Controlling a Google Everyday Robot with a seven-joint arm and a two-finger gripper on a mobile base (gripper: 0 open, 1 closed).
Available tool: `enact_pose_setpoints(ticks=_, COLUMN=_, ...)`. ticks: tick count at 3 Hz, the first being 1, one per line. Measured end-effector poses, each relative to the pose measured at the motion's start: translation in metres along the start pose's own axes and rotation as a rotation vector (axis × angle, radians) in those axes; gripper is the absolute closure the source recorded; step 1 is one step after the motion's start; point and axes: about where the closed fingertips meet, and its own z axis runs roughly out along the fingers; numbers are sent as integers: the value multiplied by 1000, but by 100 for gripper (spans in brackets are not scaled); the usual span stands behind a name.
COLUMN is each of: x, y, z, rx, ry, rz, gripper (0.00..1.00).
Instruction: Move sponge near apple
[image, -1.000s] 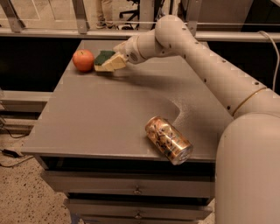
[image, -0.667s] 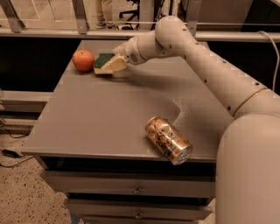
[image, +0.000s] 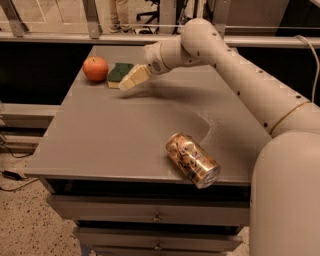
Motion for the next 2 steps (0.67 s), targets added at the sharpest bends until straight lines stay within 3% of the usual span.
enact_pose_setpoints(ticks=1, x=12, y=-13, z=-34, rx=57, ry=22, rz=14, gripper=0)
enact_pose_setpoints(ticks=2, x=19, y=-32, z=-96, rx=160, ry=27, rz=20, gripper=0)
